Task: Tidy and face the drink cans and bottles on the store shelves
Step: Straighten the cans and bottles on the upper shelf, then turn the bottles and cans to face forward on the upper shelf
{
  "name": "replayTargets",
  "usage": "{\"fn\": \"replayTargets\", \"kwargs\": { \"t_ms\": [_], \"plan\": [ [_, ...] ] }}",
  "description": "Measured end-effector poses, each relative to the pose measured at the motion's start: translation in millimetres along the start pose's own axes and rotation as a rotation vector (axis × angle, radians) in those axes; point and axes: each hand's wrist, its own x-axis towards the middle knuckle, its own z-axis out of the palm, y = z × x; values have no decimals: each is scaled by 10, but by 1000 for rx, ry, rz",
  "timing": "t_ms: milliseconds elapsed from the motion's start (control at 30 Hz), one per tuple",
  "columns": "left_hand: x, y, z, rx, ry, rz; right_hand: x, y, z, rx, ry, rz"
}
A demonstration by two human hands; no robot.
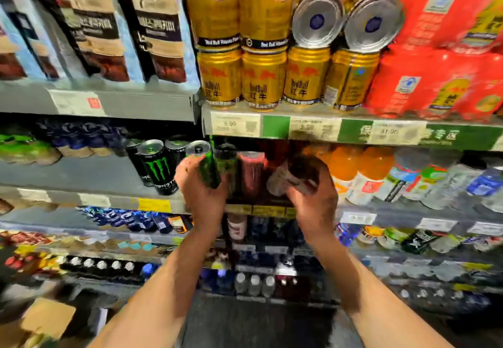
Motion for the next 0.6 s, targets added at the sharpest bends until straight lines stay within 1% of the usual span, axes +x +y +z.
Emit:
{"fn": "replayTargets", "kwargs": {
  "t_ms": [67, 100, 167, 233, 333, 400, 467, 600],
  "plan": [
    [43, 15, -18, -20, 30, 76, 43, -27, 139, 27, -21, 33],
    [69, 32, -45, -34, 27, 95, 65, -38, 200, -8, -21, 20],
    [69, -7, -52, -63, -2, 88, 105, -47, 265, -59, -56, -10],
    [63, -49, -72, -93, -45, 90, 125, -92, 326, -152, -92, -75],
    [73, -72, -84, -137, -71, 96, 154, -52, 418, -314, -84, -173],
    [64, -75, -96, -160, -95, 92, 166, -16, 481, -352, -84, -143],
    [55, -81, -97, -153, -116, 89, 174, 3, 526, -365, -83, -73],
    [41, -35, -135, -163, -115, 97, 117, 10, 500, -378, -93, -37]
  ]
}}
